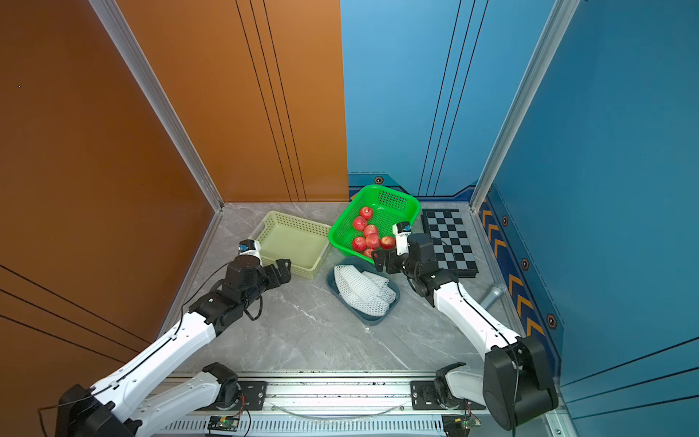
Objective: Remove foam nets from apples
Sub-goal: Reset both arms
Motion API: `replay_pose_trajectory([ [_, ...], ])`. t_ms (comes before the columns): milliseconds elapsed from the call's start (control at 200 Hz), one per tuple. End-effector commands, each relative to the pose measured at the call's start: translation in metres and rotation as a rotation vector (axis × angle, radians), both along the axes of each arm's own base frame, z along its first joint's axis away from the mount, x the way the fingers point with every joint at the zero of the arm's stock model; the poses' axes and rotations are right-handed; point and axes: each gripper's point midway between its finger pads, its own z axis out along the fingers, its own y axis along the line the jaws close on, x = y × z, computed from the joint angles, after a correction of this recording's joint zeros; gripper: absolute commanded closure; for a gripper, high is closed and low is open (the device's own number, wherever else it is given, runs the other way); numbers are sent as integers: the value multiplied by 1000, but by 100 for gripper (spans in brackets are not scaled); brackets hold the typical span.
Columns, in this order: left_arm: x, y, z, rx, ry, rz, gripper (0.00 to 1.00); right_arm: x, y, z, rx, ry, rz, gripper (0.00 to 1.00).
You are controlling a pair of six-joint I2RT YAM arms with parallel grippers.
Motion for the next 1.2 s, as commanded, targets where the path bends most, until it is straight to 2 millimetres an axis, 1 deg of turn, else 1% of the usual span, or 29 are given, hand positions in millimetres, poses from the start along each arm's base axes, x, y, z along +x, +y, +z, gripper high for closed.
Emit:
replay_pose_trajectory([
  [0, -12, 62, 3, 233, 22, 227, 2, 19, -41, 9, -65, -24, -111, 0],
  [75, -17, 86, 6, 311, 17, 328, 2, 31, -64, 7, -89, -41, -179, 0],
  [100, -20, 98, 8, 342, 17, 390, 2, 34, -69, 7, -101, -51, -192, 0],
  [180, -31, 127, 6, 381, 64, 522, 2, 45, -89, 1, -167, -68, -263, 0],
  [270, -37, 148, 0, 413, 103, 610, 2, 54, -112, -7, -263, -92, -345, 0],
  [356, -40, 162, -6, 469, 117, 664, 2, 58, -119, -13, -336, -178, -351, 0],
  [441, -35, 168, -13, 550, 111, 658, 2, 58, -123, -18, -353, -252, -357, 0],
  [521, -30, 172, -21, 588, 90, 657, 2, 57, -126, -31, -348, -276, -355, 0],
  [591, -25, 177, -27, 565, 54, 680, 2, 57, -130, -45, -364, -251, -351, 0],
  [656, -25, 179, -33, 566, 53, 689, 2, 58, -133, -49, -378, -214, -353, 0],
  [751, -29, 184, -39, 604, 70, 721, 2, 59, -139, -49, -375, -211, -371, 0],
  [861, -32, 190, -45, 660, 75, 738, 2, 59, -138, -48, -350, -224, -366, 0],
  [946, -28, 188, -53, 657, 44, 719, 2, 59, -143, -47, -345, -218, -382, 0],
  [986, -26, 186, -60, 639, 35, 693, 2, 57, -144, -48, -346, -211, -389, 0],
  [1082, -19, 184, -59, 645, 14, 661, 2, 49, -143, -51, -336, -183, -387, 0],
  [1197, -13, 189, -56, 675, -8, 651, 2, 41, -141, -54, -343, -161, -386, 0],
])
